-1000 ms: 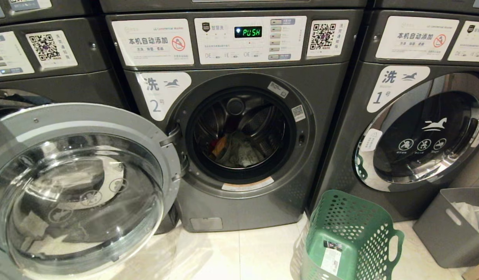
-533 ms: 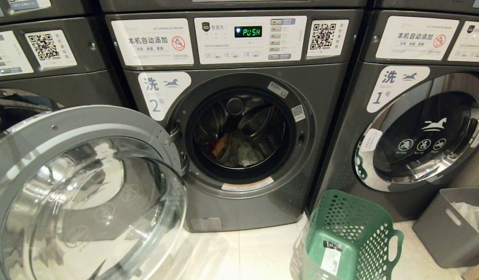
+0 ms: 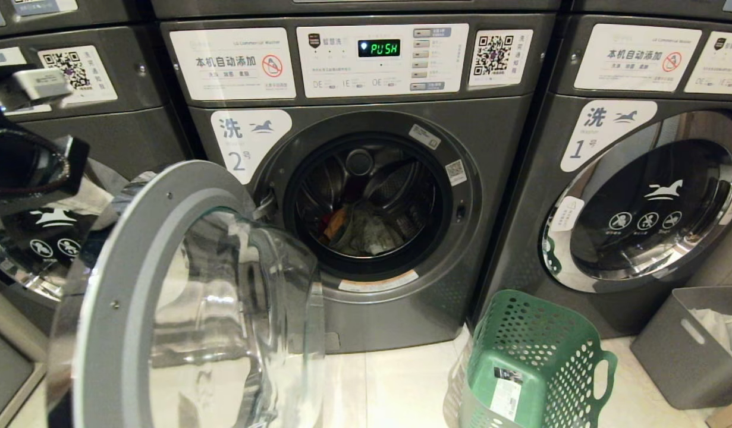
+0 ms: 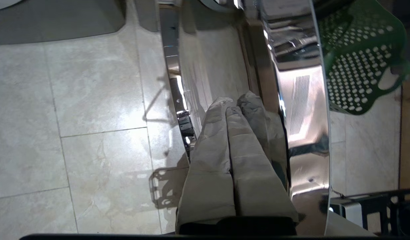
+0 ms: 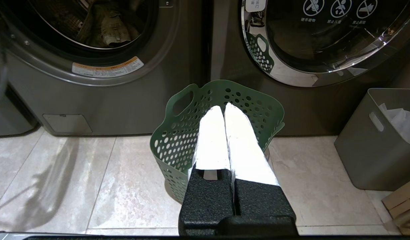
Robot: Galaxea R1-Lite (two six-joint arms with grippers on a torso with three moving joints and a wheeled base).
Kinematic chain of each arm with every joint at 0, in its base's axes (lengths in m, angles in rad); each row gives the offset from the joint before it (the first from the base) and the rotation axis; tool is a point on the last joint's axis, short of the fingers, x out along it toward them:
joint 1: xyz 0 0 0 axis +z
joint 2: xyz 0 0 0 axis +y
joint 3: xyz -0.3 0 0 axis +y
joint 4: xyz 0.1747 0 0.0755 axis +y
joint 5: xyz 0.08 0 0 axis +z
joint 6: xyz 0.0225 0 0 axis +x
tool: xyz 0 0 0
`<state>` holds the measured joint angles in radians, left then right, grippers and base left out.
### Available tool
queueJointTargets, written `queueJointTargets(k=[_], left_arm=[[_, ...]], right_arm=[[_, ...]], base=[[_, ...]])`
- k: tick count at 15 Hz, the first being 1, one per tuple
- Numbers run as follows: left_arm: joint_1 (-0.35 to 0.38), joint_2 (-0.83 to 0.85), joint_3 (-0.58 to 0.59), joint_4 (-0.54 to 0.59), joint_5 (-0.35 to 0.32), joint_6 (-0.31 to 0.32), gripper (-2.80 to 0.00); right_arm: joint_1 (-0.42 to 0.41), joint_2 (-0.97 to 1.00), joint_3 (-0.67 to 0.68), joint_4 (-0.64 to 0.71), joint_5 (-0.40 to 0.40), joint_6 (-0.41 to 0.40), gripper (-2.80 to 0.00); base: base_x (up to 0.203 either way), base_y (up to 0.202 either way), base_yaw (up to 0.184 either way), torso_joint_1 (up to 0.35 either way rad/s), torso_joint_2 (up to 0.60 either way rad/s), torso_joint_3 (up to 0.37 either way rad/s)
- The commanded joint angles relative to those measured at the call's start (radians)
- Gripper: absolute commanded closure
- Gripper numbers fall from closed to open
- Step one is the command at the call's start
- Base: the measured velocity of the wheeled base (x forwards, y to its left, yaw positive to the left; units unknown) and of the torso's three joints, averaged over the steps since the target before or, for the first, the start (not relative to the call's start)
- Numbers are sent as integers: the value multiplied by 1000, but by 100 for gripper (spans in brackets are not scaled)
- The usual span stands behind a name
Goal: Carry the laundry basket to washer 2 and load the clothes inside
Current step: Close the washing machine door with the left hand, then press the washing machine door tightly with the right hand
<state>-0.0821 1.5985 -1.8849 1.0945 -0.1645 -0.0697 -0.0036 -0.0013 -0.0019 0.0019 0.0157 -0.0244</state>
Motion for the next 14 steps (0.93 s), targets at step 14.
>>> queueJointTargets(k=[14], left_arm=[[-494, 231, 9, -1107, 708, -53, 0]], right_arm=[[1, 1, 0, -2, -19, 23, 0]], base=[[0, 0, 0, 0, 0, 0]])
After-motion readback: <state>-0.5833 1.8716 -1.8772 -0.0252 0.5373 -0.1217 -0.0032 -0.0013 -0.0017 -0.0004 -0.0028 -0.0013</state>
